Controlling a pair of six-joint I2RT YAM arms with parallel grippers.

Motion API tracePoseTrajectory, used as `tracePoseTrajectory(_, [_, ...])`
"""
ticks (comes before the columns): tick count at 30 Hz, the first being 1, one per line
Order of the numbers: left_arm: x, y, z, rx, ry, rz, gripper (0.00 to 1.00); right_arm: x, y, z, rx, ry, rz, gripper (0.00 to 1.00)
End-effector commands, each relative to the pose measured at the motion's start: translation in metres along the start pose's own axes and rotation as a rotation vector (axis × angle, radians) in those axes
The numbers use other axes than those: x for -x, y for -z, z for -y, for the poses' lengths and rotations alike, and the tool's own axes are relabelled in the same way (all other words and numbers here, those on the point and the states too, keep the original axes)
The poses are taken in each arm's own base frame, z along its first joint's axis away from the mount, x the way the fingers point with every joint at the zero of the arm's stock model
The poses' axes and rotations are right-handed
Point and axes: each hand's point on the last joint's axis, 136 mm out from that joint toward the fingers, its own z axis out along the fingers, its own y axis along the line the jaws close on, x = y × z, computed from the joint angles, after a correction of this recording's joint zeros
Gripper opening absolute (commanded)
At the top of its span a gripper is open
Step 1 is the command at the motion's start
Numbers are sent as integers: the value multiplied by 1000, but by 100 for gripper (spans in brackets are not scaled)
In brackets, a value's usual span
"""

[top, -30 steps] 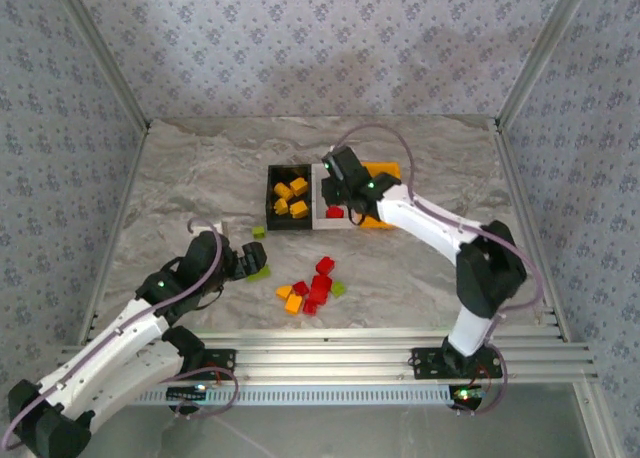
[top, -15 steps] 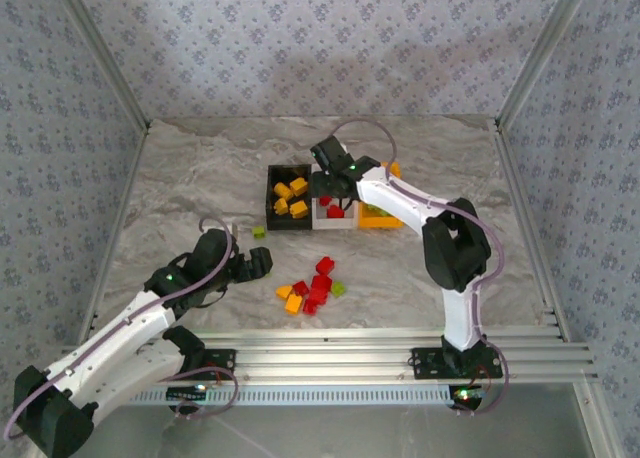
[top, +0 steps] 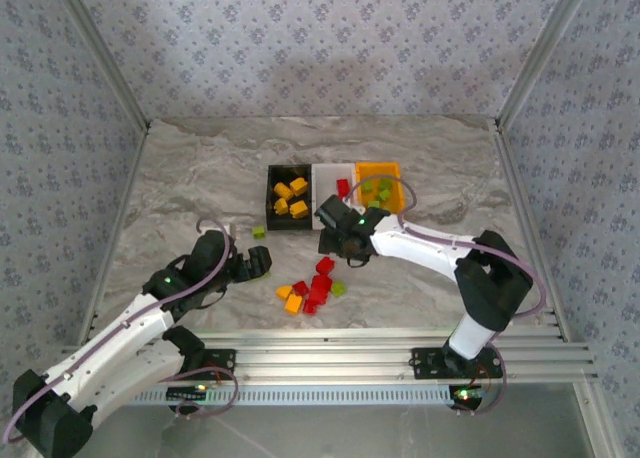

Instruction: Sort the legos into containers by color

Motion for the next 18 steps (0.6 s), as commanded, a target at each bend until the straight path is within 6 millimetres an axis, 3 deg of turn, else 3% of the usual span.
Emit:
tracePoseTrajectory(1, [1,2,-1,-13,13,13,99,-8,-1,-11,7,-130,20,76])
tracePoseTrajectory(8, [-6,5,-5,-45,41,30,99,-34,-29,-21,-6,-150,-87,77])
tracePoseTrajectory(13, [-8,7,-7,-47,44,33,99,-50,-46,-13,-54,-150,-136,75])
tracePoseTrajectory(18, [-7,9,-7,-51,51,38,100,-51,-51,-8,-62,-154,-148,64])
